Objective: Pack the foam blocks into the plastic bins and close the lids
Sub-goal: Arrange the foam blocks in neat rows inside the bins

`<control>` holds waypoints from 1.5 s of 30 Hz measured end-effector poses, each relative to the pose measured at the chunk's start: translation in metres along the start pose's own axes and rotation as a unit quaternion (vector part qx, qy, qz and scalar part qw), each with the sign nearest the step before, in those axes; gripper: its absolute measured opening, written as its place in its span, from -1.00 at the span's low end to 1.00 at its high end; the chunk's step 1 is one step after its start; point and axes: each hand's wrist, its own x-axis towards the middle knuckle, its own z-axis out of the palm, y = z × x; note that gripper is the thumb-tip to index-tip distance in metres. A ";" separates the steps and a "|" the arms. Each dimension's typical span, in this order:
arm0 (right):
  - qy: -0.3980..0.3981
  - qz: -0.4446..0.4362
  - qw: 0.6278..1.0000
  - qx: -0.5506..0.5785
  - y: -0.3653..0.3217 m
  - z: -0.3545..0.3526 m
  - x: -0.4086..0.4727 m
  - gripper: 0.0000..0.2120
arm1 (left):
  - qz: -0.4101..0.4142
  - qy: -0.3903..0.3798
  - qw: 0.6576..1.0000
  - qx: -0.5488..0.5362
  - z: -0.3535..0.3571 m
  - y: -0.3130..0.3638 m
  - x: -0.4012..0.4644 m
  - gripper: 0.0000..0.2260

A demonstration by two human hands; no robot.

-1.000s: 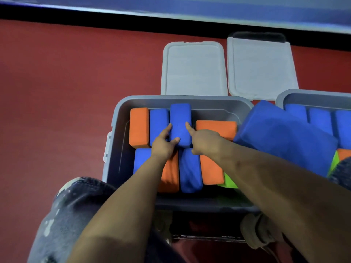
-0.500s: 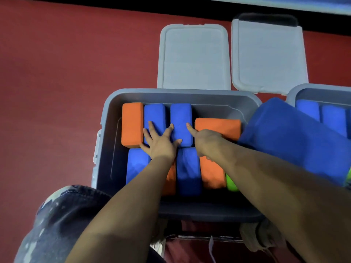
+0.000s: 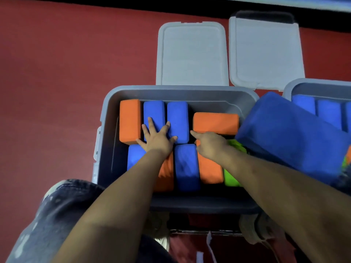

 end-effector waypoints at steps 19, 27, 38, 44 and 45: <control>0.012 0.082 0.942 0.324 -0.027 0.078 -0.106 -0.63 | -0.133 -0.044 0.977 -0.161 -0.029 -0.106 -0.075 -0.26; -0.099 0.078 0.846 0.519 -0.057 0.099 -0.093 -0.51 | -0.123 -0.105 0.978 -0.134 -0.012 -0.111 -0.067 0.01; -0.169 0.119 0.724 0.658 -0.063 0.106 -0.091 -0.52 | -0.080 -0.123 0.974 -0.171 -0.021 -0.119 -0.055 -0.09; -0.104 0.128 0.858 0.486 -0.076 0.111 -0.080 -0.53 | -0.090 -0.135 0.977 -0.141 -0.024 -0.117 -0.056 -0.03; -0.102 0.121 0.876 0.455 -0.075 0.111 -0.080 -0.53 | -0.084 -0.133 0.978 -0.134 -0.026 -0.116 -0.056 -0.03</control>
